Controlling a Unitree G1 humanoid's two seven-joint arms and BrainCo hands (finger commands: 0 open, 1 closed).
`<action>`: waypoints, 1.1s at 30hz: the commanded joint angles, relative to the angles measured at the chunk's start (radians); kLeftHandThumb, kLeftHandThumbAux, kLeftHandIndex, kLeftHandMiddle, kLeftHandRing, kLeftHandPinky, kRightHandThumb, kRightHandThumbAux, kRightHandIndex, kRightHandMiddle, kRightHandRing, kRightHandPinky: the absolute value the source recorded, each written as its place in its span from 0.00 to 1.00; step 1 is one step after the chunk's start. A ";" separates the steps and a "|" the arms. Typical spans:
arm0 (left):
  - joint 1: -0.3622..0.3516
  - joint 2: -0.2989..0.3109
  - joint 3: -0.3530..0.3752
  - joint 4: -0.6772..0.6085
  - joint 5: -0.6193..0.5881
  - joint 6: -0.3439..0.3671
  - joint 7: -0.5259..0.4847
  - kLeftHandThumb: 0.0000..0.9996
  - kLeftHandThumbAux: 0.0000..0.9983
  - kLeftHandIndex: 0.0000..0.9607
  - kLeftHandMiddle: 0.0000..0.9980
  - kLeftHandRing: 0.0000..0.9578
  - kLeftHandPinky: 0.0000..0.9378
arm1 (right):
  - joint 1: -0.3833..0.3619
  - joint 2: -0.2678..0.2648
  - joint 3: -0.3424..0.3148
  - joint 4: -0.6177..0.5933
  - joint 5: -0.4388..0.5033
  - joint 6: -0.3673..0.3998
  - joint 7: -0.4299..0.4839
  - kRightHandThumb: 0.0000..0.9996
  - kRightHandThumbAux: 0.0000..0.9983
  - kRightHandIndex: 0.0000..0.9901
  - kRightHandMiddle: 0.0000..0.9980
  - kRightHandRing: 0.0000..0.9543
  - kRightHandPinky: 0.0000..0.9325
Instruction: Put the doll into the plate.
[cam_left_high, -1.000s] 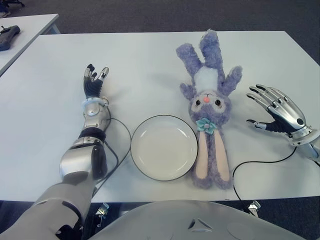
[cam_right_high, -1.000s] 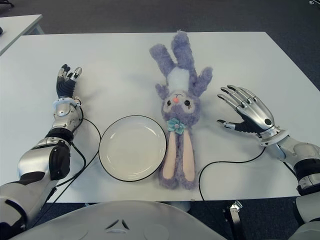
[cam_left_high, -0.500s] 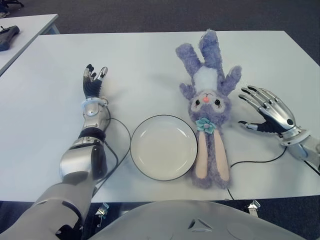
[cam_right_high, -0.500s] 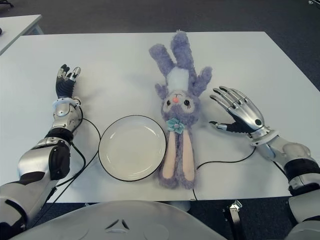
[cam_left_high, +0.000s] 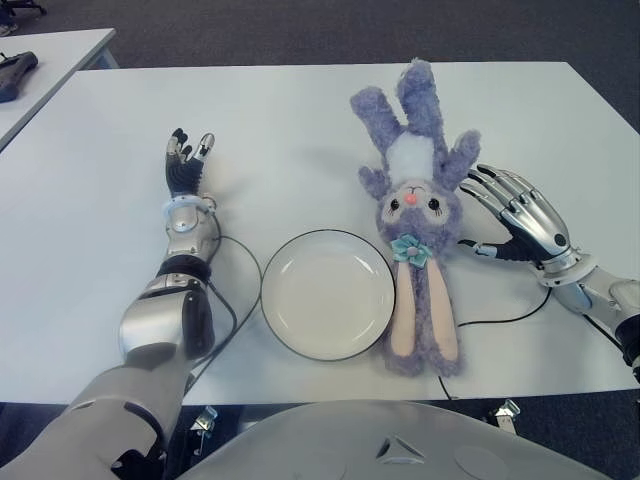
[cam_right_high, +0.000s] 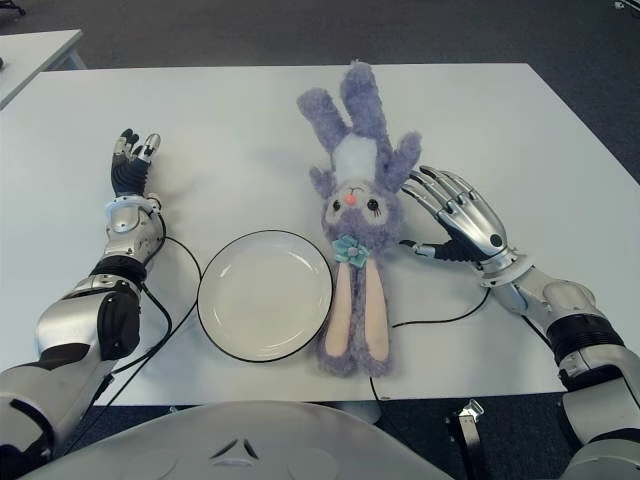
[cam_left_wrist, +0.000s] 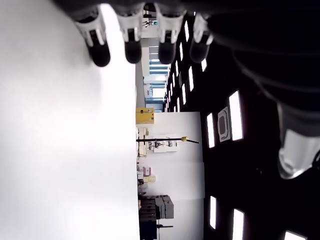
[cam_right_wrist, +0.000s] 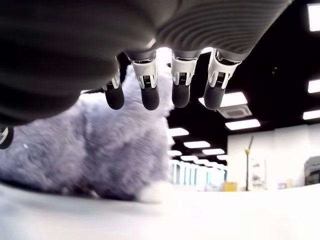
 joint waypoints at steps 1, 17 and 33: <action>0.190 -0.084 -0.004 0.136 0.004 0.131 0.005 0.00 0.53 0.06 0.09 0.06 0.01 | 0.026 0.057 0.009 -0.033 0.011 0.006 0.001 0.27 0.19 0.00 0.00 0.00 0.00; 0.202 -0.082 -0.001 0.138 0.001 0.116 -0.008 0.00 0.50 0.04 0.07 0.04 0.00 | 0.019 0.117 -0.006 -0.043 0.028 0.017 0.029 0.29 0.22 0.00 0.00 0.00 0.00; 0.198 -0.082 0.013 0.140 -0.007 0.131 -0.016 0.00 0.49 0.04 0.07 0.04 0.01 | -0.014 0.147 -0.010 -0.013 0.021 0.008 -0.003 0.29 0.25 0.00 0.00 0.00 0.00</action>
